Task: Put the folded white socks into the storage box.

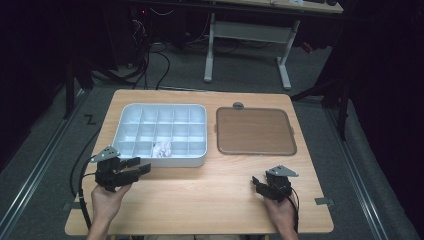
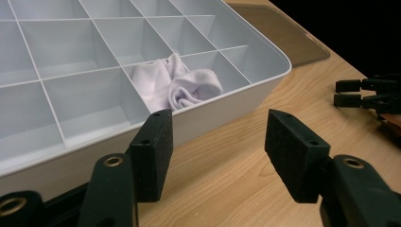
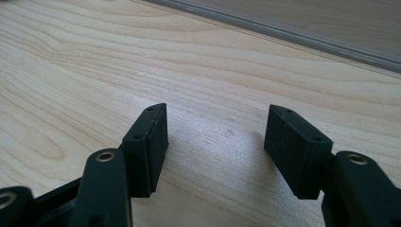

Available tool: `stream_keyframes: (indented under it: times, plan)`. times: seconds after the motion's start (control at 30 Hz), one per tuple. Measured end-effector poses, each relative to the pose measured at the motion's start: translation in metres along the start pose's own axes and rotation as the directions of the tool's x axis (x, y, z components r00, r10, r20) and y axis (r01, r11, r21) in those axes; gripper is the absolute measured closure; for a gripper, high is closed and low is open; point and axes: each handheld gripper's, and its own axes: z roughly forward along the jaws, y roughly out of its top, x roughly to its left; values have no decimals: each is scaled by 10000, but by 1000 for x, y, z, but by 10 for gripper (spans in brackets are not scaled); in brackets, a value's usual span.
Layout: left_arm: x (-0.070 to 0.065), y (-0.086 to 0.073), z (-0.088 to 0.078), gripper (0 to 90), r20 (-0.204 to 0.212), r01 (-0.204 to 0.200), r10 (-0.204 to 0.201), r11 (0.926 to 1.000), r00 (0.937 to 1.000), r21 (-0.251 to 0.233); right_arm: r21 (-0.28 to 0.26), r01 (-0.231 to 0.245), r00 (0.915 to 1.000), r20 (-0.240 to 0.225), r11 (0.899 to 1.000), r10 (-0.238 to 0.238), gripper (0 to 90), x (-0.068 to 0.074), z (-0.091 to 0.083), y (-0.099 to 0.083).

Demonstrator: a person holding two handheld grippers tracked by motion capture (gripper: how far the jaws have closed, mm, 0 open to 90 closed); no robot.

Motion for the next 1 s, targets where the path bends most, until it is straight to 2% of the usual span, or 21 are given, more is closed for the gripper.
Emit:
stream_keyframes:
  times: [0.43, 0.8, 1.0]
  plan:
    - [3, -8, -2, 425, 20, 122, -122, 9999, 9999, 19, -1, 14, 10000, 0, 10000, -14, 408, 0, 0, 0]
    - [8, -18, 0, 421, -92, 125, -123, 9997, 9999, 225, 0, 5, 10000, 4, 10000, -5, 408, 0, 0, 0]
    - [13, -24, 2, 419, -182, 313, -308, 9990, 9994, 318, -3, -3, 10000, 2, 10000, 3, 408, 0, 0, 0]
